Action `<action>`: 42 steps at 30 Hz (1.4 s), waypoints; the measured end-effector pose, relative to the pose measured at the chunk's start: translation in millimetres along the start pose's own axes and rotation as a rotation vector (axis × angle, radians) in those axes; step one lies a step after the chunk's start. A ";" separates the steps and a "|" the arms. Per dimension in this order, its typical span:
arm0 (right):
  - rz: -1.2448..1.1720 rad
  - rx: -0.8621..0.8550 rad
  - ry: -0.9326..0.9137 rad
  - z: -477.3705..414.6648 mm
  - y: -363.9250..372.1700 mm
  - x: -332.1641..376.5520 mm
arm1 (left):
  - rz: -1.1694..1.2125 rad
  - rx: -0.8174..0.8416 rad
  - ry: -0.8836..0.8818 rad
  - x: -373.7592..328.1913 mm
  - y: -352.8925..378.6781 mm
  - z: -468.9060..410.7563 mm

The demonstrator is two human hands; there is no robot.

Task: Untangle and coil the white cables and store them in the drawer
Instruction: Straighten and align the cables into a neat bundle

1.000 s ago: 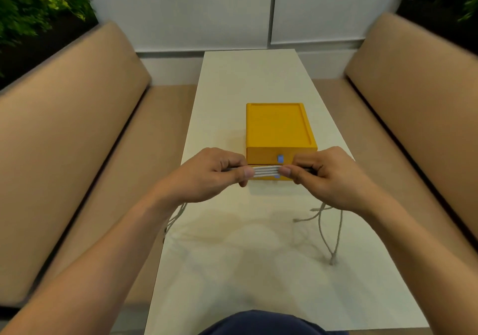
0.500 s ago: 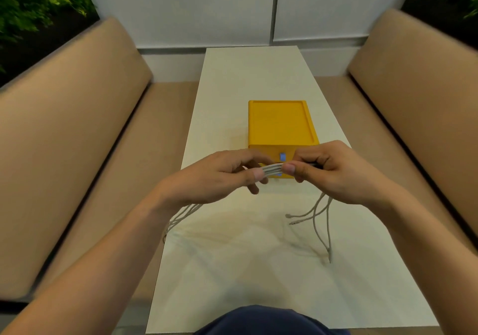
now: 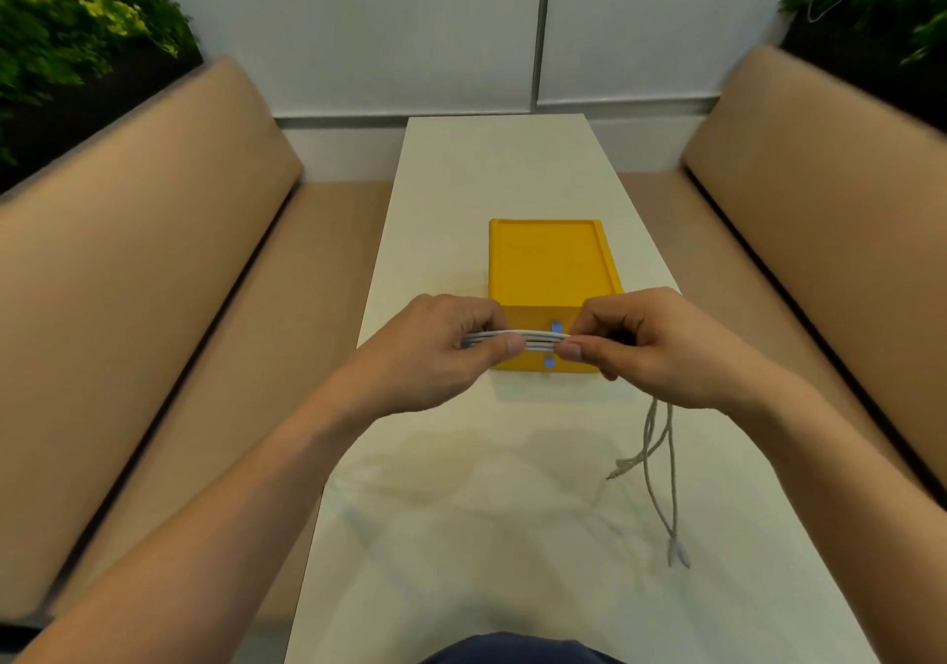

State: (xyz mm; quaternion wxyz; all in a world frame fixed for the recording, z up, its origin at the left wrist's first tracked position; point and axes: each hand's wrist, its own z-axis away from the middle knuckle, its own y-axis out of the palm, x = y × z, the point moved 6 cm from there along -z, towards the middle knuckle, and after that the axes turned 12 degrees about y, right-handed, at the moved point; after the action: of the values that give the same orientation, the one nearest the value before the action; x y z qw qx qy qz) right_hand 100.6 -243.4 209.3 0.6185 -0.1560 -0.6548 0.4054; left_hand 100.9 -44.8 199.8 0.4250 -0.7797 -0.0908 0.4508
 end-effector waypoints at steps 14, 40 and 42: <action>0.099 -0.103 0.031 -10.8 18.2 0.7 | 0.313 -0.091 -0.037 5.8 -2.5 7.1; 0.023 -0.024 -0.064 10.6 11.6 21.0 | 0.412 0.028 0.089 -3.6 -13.5 21.0; 0.073 -0.026 -0.058 9.6 9.4 25.0 | 0.344 0.004 0.083 1.7 -18.0 21.2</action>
State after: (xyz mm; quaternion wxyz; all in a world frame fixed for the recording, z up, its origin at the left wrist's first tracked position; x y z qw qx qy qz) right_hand 84.2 -223.1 220.5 0.5819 -0.1759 -0.6716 0.4236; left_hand 89.7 -20.4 207.2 0.3464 -0.8010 0.0625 0.4843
